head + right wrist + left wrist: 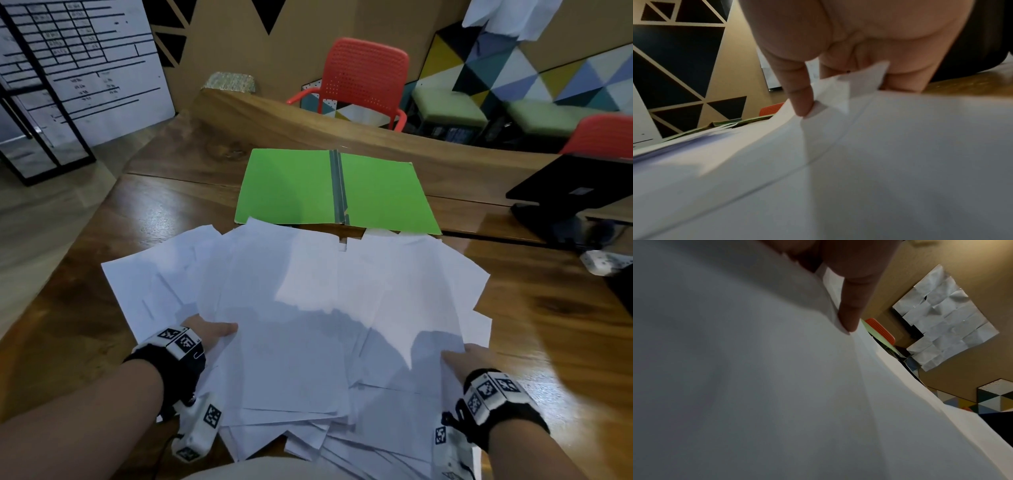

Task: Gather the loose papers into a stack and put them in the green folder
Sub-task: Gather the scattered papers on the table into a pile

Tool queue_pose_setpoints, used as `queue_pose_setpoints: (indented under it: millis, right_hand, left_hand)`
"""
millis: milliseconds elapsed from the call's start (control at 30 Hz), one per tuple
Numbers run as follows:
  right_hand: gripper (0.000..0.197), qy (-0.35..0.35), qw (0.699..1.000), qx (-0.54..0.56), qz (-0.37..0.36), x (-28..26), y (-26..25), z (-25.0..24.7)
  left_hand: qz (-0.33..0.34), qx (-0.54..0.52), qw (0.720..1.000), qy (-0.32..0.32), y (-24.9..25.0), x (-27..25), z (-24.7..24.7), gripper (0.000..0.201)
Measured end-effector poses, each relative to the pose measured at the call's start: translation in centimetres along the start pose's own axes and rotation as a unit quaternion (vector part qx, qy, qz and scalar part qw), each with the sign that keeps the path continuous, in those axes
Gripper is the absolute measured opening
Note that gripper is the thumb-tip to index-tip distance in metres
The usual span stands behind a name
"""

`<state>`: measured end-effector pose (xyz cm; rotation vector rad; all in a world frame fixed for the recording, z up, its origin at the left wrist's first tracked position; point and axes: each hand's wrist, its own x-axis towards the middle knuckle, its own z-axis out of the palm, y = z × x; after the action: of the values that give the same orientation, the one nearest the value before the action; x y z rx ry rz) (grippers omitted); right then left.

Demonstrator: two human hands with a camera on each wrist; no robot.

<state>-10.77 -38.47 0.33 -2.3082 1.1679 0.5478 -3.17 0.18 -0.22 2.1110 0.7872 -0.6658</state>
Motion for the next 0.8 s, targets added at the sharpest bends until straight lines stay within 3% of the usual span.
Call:
queue_pose_setpoints:
  millis: [133,233,400,600,700,800]
  right_hand:
    - [0.048,-0.013,0.999,0.044,-0.004,-0.9,-0.4,0.5]
    - [0.058,0.02,0.994,0.105,0.002,-1.4,-0.4,0.0]
    - [0.031,0.081,0.995,0.035,-0.056,-2.4,0.3,-3.0]
    - [0.021,0.116,0.985,0.059,-0.111,-3.0,1.2,-5.7]
    - [0.013,0.14,0.969,0.157,-0.133,-3.8,1.6,-7.1]
    - [0.022,0.145,0.93,0.291,-0.171,-5.6,1.3,-8.8]
  left_hand:
    - [0.004,0.002,1.0,-0.002,0.0,-0.1,-0.1,0.077]
    - [0.011,0.009,1.0,-0.008,0.0,-0.2,0.0,0.069]
    - [0.032,0.008,0.999,0.004,-0.1,-0.3,0.0,0.063]
    - [0.051,0.012,0.998,0.017,0.0,-0.7,0.1,0.061]
    - [0.046,0.013,0.999,0.014,0.0,-0.7,0.1,0.06]
    - [0.045,0.01,0.999,0.012,0.0,-0.6,0.1,0.061]
